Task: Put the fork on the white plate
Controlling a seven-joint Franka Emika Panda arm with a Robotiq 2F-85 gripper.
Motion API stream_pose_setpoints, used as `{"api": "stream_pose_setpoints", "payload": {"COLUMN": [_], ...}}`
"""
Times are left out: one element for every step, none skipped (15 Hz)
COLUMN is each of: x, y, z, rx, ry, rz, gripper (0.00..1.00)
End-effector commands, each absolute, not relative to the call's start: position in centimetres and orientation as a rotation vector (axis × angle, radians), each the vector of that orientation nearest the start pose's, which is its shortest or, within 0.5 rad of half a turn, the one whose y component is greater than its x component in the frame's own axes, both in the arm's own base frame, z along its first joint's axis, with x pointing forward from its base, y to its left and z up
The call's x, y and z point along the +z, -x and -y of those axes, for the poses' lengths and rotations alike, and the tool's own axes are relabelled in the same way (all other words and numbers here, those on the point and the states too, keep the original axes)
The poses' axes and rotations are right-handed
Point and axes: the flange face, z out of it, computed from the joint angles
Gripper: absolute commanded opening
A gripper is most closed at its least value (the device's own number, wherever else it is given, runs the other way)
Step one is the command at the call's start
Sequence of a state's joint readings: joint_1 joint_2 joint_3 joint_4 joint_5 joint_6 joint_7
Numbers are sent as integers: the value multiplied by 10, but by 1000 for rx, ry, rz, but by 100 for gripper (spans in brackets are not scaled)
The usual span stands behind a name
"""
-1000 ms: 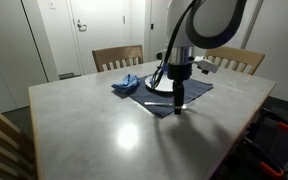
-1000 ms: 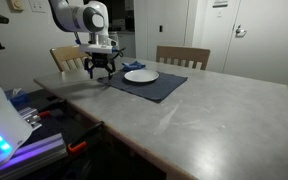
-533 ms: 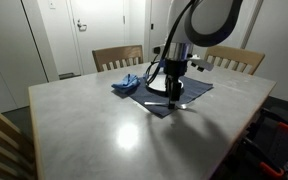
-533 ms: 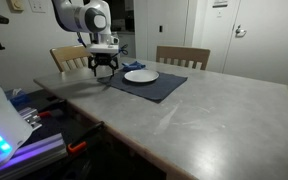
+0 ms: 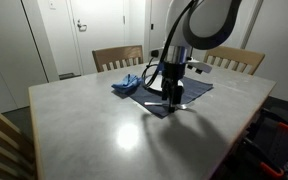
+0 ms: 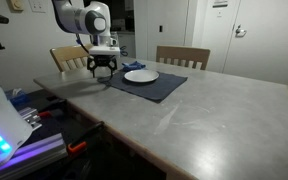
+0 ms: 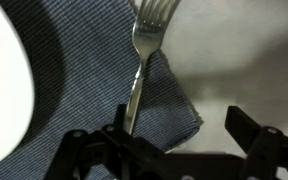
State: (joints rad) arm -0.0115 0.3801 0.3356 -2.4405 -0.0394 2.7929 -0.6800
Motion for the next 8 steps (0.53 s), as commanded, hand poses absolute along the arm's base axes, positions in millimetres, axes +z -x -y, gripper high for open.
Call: {"api": "stream_pose_setpoints", "payload": {"x": [157,157,157,156,156,156,155,155], "y": [-454,-454,-453,-453,-452,-452,-451,-450], "z": [-161,-161,-161,-160,-160,-159,-159,-157], "rx": [-3,-4,-3,-3,-4,-2,0,5], "ry": [2613,2608,2603,2600,2596,2594,2592,2591], "rz": [1535,1545,1553,1559,1563,1567,1570,1571], "gripper": [100,100,100,100,100,100,97,94]}}
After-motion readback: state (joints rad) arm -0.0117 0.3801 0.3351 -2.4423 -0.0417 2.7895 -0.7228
